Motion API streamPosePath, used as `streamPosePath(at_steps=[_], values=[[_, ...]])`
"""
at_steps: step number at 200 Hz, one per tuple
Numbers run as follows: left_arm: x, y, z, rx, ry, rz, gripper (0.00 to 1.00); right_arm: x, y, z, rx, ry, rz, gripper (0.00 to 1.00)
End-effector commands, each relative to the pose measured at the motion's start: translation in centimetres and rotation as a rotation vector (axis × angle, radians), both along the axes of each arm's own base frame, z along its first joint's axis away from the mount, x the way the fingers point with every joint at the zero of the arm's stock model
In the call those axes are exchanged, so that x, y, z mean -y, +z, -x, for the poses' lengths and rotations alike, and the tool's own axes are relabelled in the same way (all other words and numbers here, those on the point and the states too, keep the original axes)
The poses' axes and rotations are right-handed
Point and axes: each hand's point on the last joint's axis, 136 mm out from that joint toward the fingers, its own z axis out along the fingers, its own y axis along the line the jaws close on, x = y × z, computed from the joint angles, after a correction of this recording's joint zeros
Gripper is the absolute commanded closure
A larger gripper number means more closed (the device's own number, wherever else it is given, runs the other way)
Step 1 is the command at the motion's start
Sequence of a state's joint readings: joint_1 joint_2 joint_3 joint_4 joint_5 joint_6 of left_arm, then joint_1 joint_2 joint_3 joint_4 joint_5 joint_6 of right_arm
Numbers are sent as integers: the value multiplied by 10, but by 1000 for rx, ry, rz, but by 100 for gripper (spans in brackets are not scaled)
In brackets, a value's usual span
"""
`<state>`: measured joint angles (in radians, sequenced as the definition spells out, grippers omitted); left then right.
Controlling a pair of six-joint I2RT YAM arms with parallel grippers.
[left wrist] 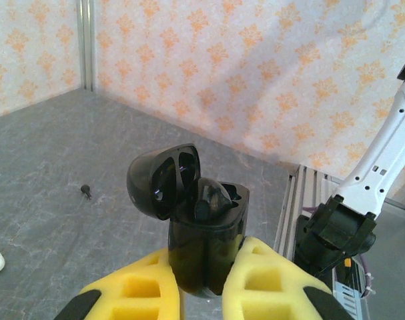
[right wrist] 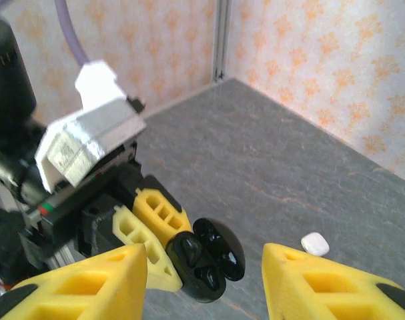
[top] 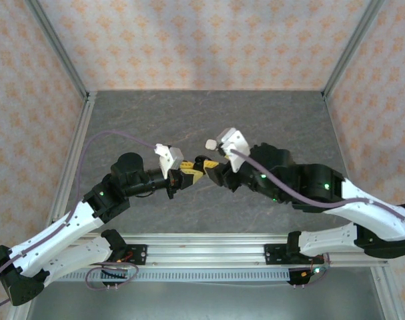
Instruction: Insert wireless bluetooth earbuds into charging case
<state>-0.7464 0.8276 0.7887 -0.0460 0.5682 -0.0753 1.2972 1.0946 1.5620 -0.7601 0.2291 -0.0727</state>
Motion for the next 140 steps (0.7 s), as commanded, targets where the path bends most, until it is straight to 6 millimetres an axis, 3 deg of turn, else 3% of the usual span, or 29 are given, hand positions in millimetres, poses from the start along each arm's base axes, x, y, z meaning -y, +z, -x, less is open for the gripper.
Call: streamPosePath(at_steps=[1,35,75,103,140], values=[[-1,12,-3,33,15,45,100,16,24,-7,-36,-81,-135,53],[-1,14,-4,33,23,58,100,36,4,-29,-121,-238,-111,55],[-7,11,-5,46,54,76,100,77,-34,-67,-266,-506,-78,53],[-11,3,-6,48,77,64,100,103,-83,-95,-466,-642,-70,52],[-14,-8,-9,39,104,54,100,117,-167,-133,-762,-731,-65,53]])
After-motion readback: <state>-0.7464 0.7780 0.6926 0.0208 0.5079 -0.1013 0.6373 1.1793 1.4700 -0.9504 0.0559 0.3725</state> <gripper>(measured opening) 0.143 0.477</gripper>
